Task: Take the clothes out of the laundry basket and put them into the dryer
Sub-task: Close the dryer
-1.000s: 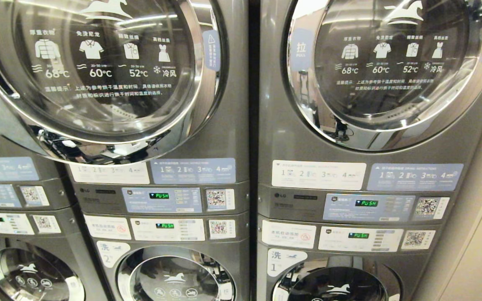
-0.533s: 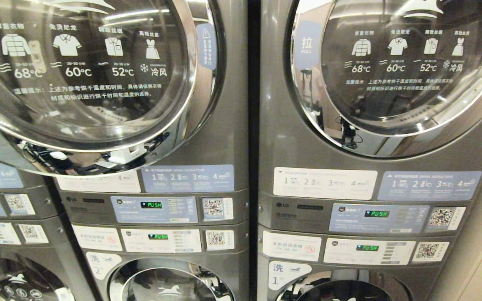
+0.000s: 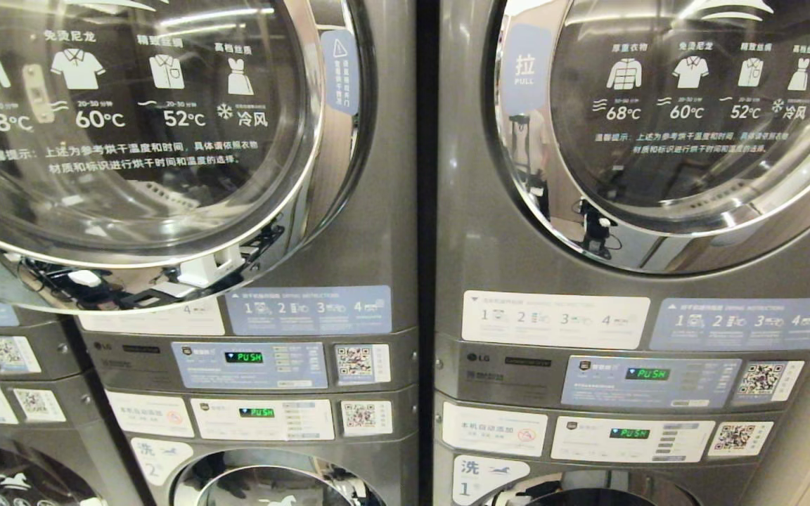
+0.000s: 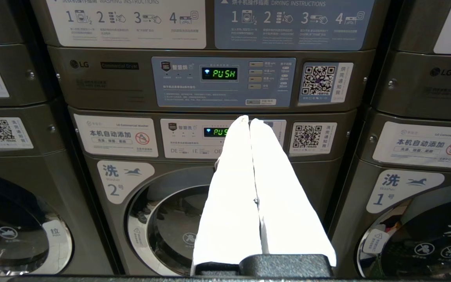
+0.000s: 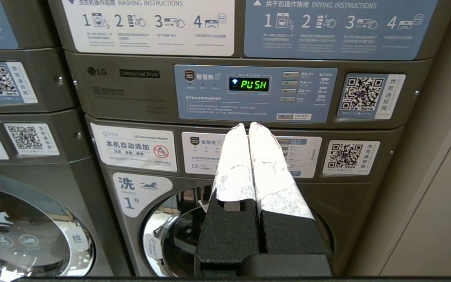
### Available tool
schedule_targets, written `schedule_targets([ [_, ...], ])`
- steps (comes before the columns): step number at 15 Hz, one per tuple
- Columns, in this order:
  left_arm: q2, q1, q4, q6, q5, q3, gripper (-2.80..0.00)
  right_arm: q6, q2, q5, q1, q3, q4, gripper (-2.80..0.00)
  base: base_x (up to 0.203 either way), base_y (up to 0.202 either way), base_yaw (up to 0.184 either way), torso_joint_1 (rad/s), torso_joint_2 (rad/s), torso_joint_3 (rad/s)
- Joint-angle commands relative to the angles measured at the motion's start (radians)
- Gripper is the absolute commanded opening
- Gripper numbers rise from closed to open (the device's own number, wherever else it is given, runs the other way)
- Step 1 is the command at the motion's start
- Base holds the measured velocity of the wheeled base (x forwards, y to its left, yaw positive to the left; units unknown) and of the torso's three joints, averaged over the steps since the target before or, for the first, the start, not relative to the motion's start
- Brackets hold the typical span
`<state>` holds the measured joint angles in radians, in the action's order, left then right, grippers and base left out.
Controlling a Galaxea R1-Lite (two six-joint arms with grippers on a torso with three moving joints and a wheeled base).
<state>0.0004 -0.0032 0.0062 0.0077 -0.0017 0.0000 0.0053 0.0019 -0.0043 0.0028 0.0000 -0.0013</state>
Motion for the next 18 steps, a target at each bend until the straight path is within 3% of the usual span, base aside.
schedule_targets([
  [1, 0.000, 0.000, 0.000, 0.000, 0.000, 0.000, -2.80, 0.001, 0.000, 0.000, 0.000, 0.000, 0.000, -2.80, 0.000, 0.000, 0.000, 0.000, 0.00, 0.000],
  [5, 0.000, 0.000, 0.000, -0.002, 0.000, 0.000, -2.80, 0.000, 0.000, 0.000, -0.001, 0.000, 0.000, -2.80, 0.003, 0.083, -0.002, 0.002, 0.00, 0.002],
  [18, 0.000, 0.000, 0.000, 0.000, 0.000, -0.001, -2.80, 0.001, 0.000, 0.000, 0.000, 0.000, 0.000, -2.80, 0.000, 0.195, -0.002, 0.001, 0.00, 0.003],
])
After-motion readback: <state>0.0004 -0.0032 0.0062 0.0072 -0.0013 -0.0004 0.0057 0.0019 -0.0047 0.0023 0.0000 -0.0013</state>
